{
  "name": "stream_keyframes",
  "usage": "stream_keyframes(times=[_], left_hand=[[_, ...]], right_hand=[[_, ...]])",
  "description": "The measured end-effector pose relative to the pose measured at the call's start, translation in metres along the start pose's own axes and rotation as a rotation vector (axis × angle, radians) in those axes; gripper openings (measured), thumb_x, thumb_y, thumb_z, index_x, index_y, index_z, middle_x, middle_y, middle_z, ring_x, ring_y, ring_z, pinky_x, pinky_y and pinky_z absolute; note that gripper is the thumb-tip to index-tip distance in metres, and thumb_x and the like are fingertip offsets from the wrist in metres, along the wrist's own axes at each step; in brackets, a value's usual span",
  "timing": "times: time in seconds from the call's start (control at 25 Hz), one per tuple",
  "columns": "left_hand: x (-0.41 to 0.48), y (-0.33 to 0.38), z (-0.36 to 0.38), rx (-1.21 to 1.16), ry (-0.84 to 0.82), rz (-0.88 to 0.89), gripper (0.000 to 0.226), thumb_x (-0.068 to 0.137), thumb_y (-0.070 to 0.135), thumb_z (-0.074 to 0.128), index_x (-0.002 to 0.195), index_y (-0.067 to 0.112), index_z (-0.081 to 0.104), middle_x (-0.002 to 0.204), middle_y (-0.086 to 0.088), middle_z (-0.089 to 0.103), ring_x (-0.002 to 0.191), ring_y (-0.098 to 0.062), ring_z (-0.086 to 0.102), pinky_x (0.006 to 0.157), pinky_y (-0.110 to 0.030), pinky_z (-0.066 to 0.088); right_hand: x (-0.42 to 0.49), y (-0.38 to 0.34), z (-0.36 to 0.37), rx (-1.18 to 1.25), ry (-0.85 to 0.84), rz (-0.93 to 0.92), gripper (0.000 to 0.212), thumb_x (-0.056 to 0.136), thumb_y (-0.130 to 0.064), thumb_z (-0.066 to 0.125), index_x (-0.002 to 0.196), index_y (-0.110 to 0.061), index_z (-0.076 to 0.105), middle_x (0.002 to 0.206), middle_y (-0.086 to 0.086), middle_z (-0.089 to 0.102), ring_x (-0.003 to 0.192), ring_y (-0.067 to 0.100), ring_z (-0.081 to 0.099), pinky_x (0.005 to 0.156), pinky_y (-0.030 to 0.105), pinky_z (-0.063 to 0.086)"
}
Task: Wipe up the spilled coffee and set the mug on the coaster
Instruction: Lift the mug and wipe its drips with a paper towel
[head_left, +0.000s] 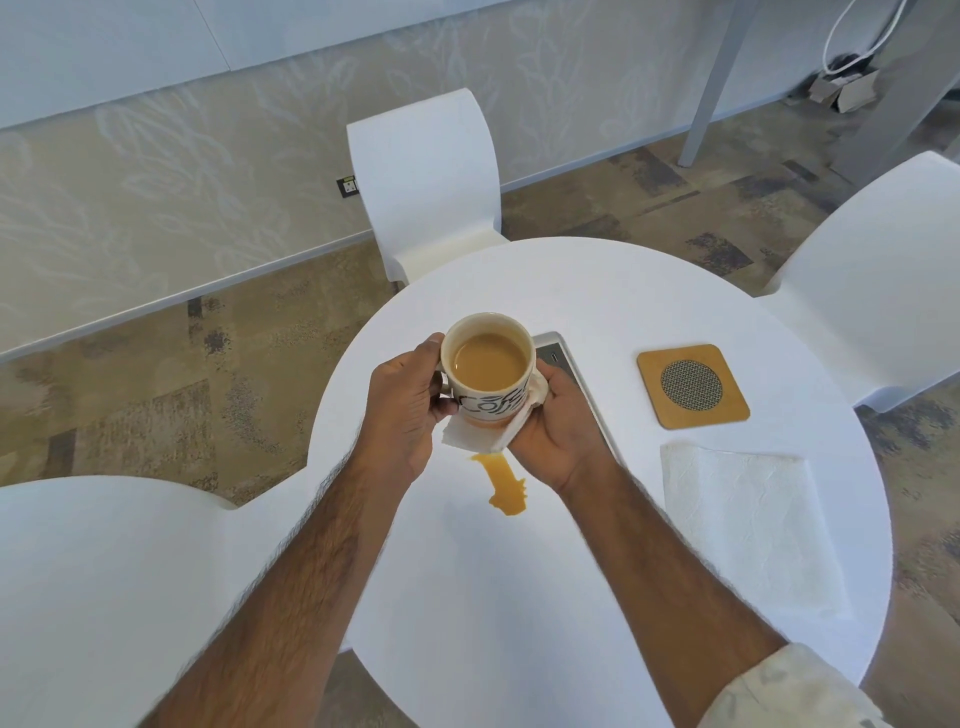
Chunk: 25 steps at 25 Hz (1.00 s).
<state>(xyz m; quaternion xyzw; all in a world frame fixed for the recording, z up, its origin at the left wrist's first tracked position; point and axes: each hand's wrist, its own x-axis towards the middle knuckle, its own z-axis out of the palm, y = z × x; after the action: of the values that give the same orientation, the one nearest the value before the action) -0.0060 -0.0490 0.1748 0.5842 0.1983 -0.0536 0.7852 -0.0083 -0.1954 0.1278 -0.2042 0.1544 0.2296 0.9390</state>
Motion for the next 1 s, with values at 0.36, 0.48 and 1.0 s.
stream_keyframes(times=[0.36, 0.48, 1.0], left_hand=[[-0.005, 0.002, 0.011, -0.052, 0.125, 0.037, 0.046, 0.098, 0.031, 0.067, 0.053, 0.028, 0.069, 0.072, -0.003, 0.050, 0.066, -0.012, 0.050, 0.051, -0.024, 0.047], [-0.007, -0.001, 0.013, -0.060, 0.144, 0.046, 0.044, 0.099, 0.032, 0.066, 0.056, 0.028, 0.070, 0.072, -0.001, 0.055, 0.066, -0.011, 0.054, 0.052, -0.025, 0.047], [-0.011, -0.002, 0.010, -0.091, 0.188, 0.047, 0.027, 0.096, 0.029, 0.069, 0.071, 0.019, 0.066, 0.079, -0.007, 0.056, 0.070, -0.018, 0.053, 0.052, -0.026, 0.046]], right_hand=[[0.001, 0.018, 0.011, 0.203, 0.104, -0.084, 0.053, 0.105, -0.020, 0.037, 0.153, 0.002, 0.038, 0.144, 0.028, 0.048, 0.133, 0.039, 0.044, 0.122, 0.054, 0.029], [-0.003, 0.022, 0.011, 0.219, 0.088, -0.076, 0.052, 0.105, -0.019, 0.038, 0.153, 0.002, 0.039, 0.154, 0.031, 0.042, 0.139, 0.042, 0.042, 0.114, 0.054, 0.037], [-0.029, 0.030, 0.000, 0.189, 0.162, -0.094, 0.046, 0.107, -0.016, 0.039, 0.147, 0.005, 0.047, 0.155, 0.031, 0.042, 0.147, 0.041, 0.039, 0.122, 0.055, 0.030]])
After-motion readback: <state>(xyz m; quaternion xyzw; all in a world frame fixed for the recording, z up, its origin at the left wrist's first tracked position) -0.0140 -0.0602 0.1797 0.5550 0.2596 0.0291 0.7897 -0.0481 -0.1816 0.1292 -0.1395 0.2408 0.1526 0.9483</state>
